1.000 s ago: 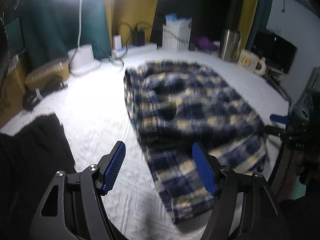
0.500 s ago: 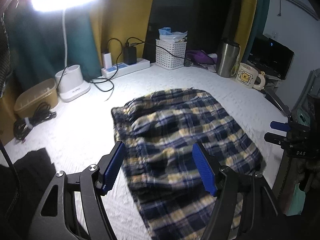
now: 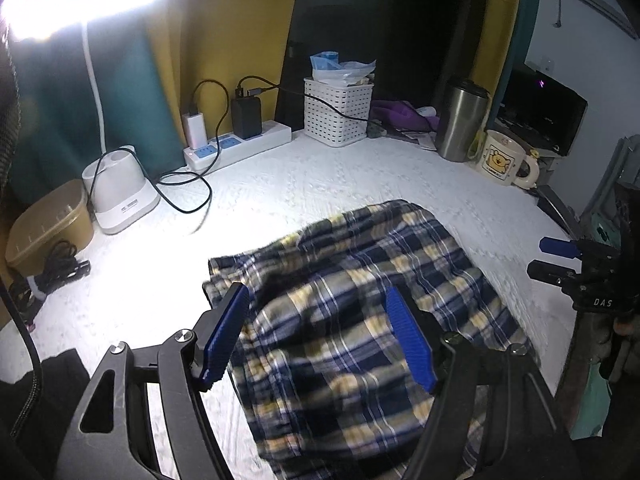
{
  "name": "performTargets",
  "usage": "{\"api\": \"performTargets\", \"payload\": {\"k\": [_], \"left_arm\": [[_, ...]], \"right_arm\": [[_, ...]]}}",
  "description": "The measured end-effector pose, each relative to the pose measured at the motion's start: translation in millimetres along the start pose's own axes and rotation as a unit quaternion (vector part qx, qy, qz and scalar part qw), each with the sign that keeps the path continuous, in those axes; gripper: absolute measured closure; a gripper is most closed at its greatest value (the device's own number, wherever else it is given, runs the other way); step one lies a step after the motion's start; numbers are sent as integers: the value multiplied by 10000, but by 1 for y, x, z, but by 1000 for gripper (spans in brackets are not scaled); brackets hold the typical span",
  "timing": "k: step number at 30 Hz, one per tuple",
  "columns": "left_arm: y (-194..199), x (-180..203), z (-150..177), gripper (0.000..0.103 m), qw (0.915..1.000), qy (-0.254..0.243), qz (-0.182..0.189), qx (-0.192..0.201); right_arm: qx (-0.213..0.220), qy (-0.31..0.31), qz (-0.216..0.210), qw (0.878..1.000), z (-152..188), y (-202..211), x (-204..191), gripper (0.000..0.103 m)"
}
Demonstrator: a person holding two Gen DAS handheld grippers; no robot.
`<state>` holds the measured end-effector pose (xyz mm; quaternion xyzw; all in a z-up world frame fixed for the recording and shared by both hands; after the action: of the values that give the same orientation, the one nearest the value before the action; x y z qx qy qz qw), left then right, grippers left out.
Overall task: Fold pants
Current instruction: 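Hover both open tools over the folded plaid pants, then grasp the pants bundle edge with the left tool while the right tool grasps beside it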
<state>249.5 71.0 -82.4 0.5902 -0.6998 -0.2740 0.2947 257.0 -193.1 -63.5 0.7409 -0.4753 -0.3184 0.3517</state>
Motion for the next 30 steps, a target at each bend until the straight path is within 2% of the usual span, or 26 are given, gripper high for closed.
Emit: {"api": "performTargets", "payload": {"k": [7, 17, 21, 30], "left_arm": [[-19, -14, -7, 30, 9999, 19, -26, -141], [-53, -46, 3, 28, 9981, 159, -158, -567], [-65, -56, 10, 25, 9963, 387, 36, -767], [-82, -67, 13, 24, 9891, 724, 546, -1158]], "right_arm": [[-98, 13, -30, 9999, -19, -20, 1, 26], [-374, 155, -299, 9987, -38, -63, -15, 26], [-423, 173, -395, 9982, -46, -77, -21, 26], [-567, 235, -614, 9962, -61, -97, -34, 26]]}}
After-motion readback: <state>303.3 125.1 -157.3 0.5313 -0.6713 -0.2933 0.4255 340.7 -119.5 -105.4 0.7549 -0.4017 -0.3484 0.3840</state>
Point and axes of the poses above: each gripper's, at about its wrist camera, not at the fingertips, and y roughly against the way its jaws point, x to its right, z to its underside, the point moved 5 cm from there along -y, roughly the way its jaws point, and after that the axes turned 3 degrees about -x, right-handed, at the moved point
